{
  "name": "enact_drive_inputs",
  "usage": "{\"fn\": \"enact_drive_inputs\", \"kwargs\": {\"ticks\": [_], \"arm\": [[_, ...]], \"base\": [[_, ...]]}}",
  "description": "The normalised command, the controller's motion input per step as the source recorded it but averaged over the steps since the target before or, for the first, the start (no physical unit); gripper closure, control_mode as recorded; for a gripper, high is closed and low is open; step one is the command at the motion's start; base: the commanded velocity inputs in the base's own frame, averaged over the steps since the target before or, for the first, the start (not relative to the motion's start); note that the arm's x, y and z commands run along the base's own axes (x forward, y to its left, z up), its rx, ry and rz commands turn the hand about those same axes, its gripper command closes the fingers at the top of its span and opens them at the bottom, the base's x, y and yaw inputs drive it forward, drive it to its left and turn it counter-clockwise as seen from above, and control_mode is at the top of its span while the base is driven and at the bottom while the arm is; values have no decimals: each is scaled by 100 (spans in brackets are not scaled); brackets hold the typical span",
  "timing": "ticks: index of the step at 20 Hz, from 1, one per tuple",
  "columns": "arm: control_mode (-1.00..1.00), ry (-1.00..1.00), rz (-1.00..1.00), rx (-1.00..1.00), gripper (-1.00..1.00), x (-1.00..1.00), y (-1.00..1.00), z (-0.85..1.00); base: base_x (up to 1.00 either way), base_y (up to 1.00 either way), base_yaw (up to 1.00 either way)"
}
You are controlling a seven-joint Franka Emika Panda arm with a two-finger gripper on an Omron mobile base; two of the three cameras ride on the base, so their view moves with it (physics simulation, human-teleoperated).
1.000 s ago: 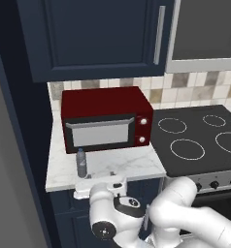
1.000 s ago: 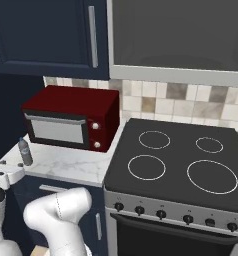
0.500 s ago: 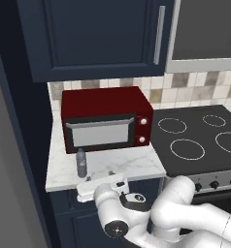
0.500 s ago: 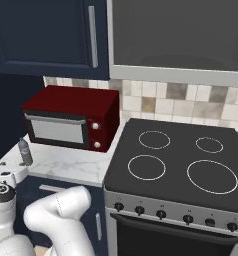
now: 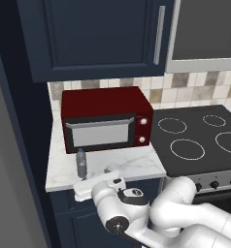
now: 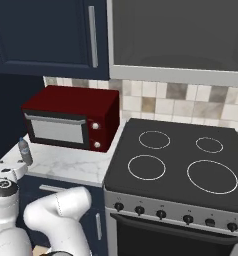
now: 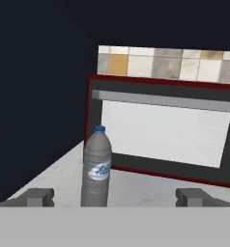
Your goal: Take the bottled waters from the counter and place them in the freezer to freeze. Close the freezer door after placing the bottles.
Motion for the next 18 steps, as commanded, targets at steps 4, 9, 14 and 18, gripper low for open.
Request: {"fn": "enact_drive_inputs", "kwargs": {"ticks": [4, 9, 14, 18], "arm": [[-100, 0, 0, 0, -100, 3, 1, 0], [-100, 0, 0, 0, -100, 3, 4, -13], [-100, 0, 0, 0, -100, 8, 4, -13], [-100, 0, 0, 0, -100, 13, 3, -10]], "base": [[0, 0, 0], [0, 0, 0], [0, 0, 0], [0, 0, 0]]}}
